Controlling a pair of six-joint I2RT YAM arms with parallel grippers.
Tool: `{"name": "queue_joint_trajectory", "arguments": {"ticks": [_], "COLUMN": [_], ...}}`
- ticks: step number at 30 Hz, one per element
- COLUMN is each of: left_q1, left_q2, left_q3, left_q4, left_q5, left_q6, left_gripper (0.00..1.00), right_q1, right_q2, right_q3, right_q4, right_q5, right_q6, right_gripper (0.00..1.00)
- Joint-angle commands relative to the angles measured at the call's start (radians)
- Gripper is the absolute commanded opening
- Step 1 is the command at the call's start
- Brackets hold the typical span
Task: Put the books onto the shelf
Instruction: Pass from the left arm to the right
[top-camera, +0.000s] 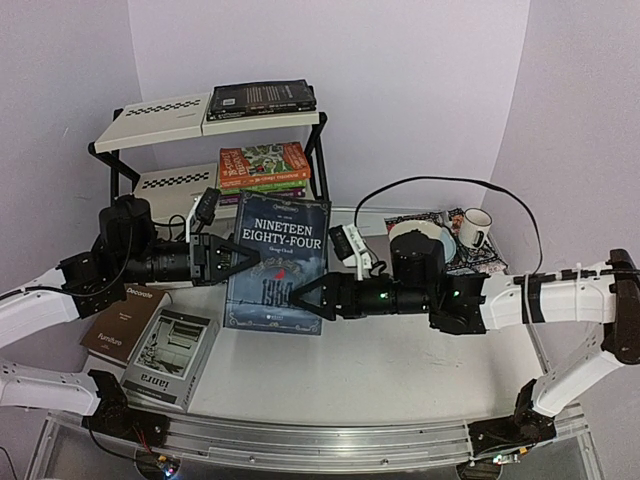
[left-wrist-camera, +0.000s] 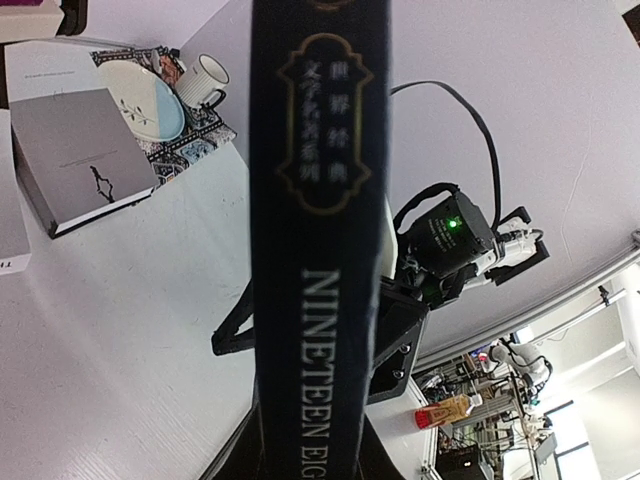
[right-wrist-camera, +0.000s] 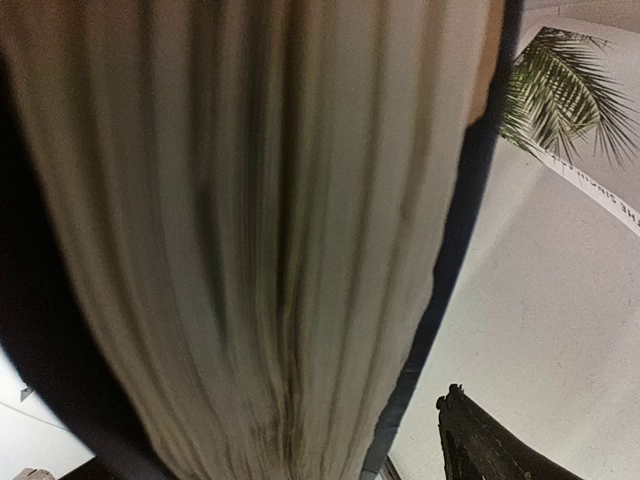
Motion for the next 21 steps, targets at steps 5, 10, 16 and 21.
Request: {"name": "queue_joint_trajectory", "arguments": {"ticks": [5, 10, 16, 21], "left_q1": [-0.001, 0.000, 0.000, 0.000], "left_q2": [-0.078, -0.111, -0.087, -0.043], "left_q3": [0.045, 0.034, 0.073, 0.090], "left_q4": [0.242, 0.288, 0.287, 0.279], "left_q5": [-0.215, -0.328, -0.433, -0.477], "left_q6": [-0.089, -0.128, -0.191, -0.262], "left_gripper": [0.00, 0.00, 0.00, 0.00], "right_q1": [0.006, 0.015, 0.052, 0.074], "right_q2": [-0.056, -0.060, -0.132, -0.227], "right_q3": [0.054, 0.037, 0.128, 0.173], "right_q4": [0.092, 0.090, -0.214, -0.391], "right_q5": [-0.007, 0.094, 0.266, 0.397], "right_q6": [0.058, 0.101, -0.186, -0.465], "right_gripper": [0.80, 0.98, 0.98, 0.96]}}
